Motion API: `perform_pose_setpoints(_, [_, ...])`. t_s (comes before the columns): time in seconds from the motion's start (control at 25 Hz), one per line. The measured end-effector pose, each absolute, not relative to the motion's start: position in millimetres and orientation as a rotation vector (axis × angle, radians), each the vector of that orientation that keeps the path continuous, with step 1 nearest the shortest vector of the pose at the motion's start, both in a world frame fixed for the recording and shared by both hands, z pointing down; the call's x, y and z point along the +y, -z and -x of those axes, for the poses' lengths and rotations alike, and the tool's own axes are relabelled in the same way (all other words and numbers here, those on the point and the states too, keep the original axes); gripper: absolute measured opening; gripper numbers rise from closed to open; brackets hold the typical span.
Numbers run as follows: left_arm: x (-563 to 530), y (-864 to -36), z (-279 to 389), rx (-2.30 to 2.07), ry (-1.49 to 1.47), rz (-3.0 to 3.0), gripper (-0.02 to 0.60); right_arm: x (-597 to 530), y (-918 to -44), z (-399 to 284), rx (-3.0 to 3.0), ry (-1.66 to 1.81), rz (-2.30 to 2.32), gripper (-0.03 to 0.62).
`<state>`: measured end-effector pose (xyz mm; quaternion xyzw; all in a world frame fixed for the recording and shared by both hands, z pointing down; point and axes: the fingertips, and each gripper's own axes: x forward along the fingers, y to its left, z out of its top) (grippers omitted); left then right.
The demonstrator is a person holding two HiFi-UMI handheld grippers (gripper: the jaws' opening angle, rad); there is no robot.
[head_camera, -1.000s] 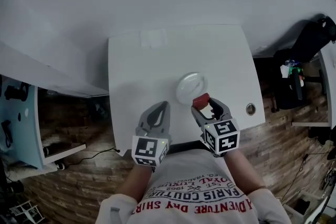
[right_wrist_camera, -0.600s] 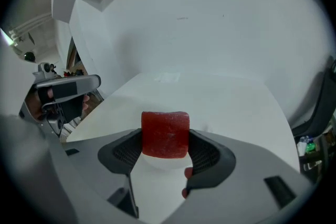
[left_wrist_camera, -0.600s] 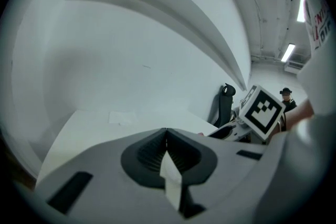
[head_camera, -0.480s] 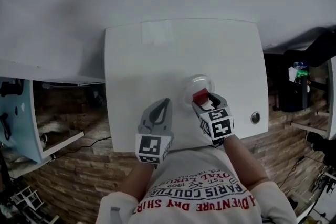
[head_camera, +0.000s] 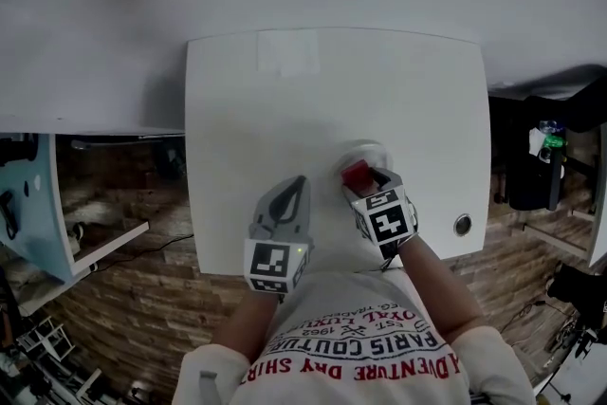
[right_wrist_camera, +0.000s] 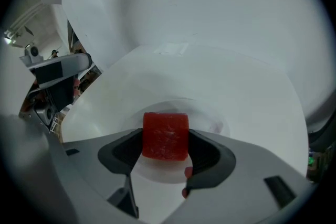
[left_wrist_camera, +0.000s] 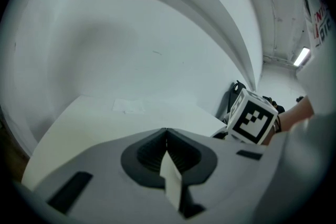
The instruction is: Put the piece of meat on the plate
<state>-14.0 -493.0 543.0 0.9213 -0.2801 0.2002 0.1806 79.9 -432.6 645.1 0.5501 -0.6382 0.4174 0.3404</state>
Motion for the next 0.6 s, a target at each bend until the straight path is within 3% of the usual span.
perform_pose_setpoints(0.6, [-497.8, -547.7, 17.5, -0.817, -0.594, -2.609, 0.006, -438.4, -644.0, -76.7, -1.729, -1.06, -1.464, 0.281])
